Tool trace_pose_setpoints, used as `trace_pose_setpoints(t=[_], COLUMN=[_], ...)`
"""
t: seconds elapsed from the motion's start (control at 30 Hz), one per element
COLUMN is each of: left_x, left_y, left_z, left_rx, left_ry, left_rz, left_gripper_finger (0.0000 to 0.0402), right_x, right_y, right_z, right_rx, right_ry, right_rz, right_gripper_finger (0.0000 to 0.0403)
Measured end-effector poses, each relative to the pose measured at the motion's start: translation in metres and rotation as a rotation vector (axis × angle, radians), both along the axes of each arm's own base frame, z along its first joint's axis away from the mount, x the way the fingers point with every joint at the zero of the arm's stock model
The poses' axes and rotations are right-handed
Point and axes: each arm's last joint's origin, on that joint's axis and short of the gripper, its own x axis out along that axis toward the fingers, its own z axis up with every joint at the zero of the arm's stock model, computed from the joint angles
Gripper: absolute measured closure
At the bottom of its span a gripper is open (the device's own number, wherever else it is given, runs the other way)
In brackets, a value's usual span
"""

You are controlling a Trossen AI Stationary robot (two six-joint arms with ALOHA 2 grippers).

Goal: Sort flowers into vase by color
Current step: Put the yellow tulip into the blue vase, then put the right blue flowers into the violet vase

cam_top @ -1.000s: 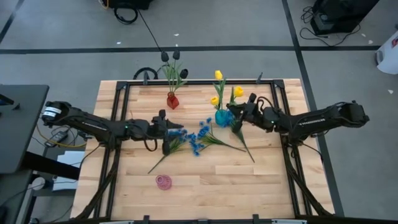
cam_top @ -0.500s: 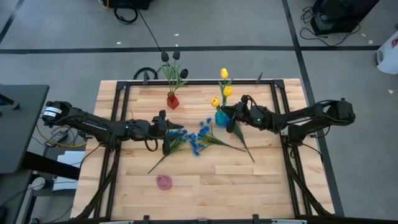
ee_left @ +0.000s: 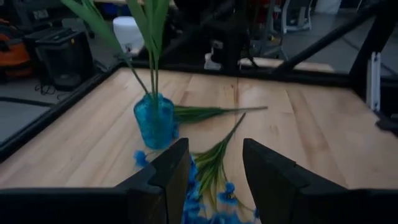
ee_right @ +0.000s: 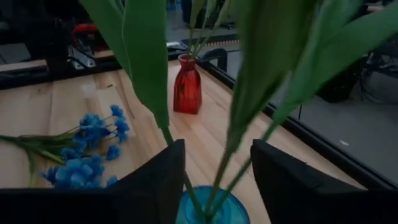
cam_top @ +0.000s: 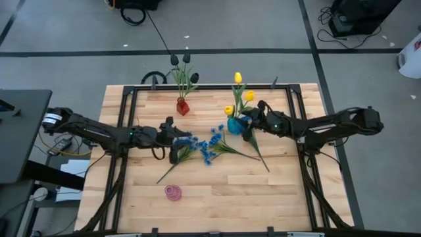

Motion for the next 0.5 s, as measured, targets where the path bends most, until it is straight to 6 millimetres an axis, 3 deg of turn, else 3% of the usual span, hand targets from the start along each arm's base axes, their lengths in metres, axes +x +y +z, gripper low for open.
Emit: trace_pose_setpoints(t=[0.27,0.5], left_x=[-0.007,-0.007], left_y=[0.001,0.001], left_z=[0.003,0.001], left_rx=[-0.066,-0.136], left_ry=[0.003,0.01], left_rz=[0.016,0.016], left_gripper_finger=[0.0243,0.0243], right_x=[-0.024,-0.038], right_y=[0.007,0.014], right_z=[0.022,0.024], right_rx=[0.003,0.09], right_ry=[-0.014,0.011], right_rz=[0.01,0.013], right_gripper_finger=[0.0177,0.0171])
